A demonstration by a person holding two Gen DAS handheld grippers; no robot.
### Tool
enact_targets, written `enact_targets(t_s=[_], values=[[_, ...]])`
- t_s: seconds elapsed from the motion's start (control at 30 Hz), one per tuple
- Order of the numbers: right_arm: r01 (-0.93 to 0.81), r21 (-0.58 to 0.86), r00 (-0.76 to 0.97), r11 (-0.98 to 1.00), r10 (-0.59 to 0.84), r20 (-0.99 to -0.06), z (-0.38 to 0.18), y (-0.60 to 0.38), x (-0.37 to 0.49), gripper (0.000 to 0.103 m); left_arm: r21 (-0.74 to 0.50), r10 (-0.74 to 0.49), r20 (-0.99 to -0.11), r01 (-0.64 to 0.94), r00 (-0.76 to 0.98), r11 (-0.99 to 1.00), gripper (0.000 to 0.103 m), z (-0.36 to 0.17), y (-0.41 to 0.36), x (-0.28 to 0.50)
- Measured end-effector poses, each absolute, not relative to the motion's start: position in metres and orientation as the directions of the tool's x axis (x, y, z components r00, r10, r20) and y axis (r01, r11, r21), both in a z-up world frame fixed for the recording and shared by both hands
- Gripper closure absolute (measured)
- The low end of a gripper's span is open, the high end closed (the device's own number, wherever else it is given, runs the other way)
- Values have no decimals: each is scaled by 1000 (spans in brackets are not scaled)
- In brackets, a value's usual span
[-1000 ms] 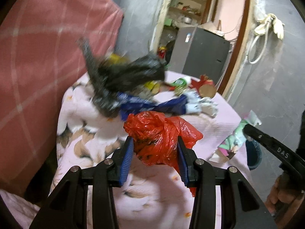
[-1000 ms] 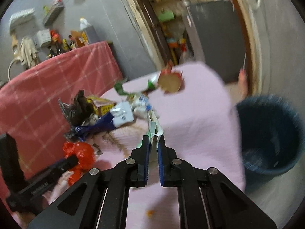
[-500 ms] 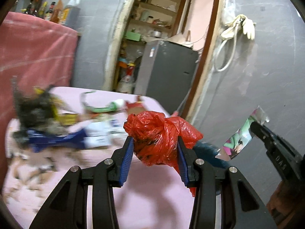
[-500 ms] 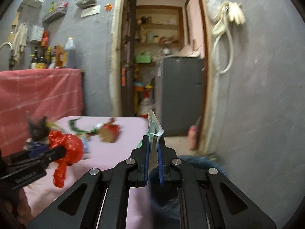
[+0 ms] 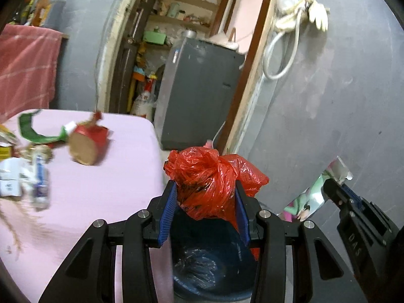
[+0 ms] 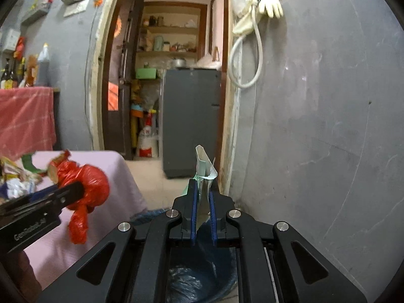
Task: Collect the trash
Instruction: 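Carry both held items over the blue bin and open both tools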
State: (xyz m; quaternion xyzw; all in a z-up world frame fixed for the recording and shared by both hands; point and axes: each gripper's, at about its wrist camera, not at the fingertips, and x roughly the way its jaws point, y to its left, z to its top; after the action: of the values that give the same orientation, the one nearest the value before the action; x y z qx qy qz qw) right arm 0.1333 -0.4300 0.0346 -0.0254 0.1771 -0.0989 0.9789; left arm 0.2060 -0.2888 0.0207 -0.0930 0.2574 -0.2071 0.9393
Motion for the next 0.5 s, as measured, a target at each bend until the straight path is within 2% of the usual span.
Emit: enact_targets(t_s=[0.23,0.37,0.5], values=[[190,-62,870,980,-197,-452,1,-454,148,95,-284,-435,-542,330,719,900,65,-10,-321,231],[186,-34,843,982,-177,-509,-10,-466,153,94,-242,-415,-593,338,690,909,65,-26,-334,238],[181,7,826,983,-148,-544,-16,-476,158,92,-243,-414,-618,338,669,909,64,-40,-338,240]])
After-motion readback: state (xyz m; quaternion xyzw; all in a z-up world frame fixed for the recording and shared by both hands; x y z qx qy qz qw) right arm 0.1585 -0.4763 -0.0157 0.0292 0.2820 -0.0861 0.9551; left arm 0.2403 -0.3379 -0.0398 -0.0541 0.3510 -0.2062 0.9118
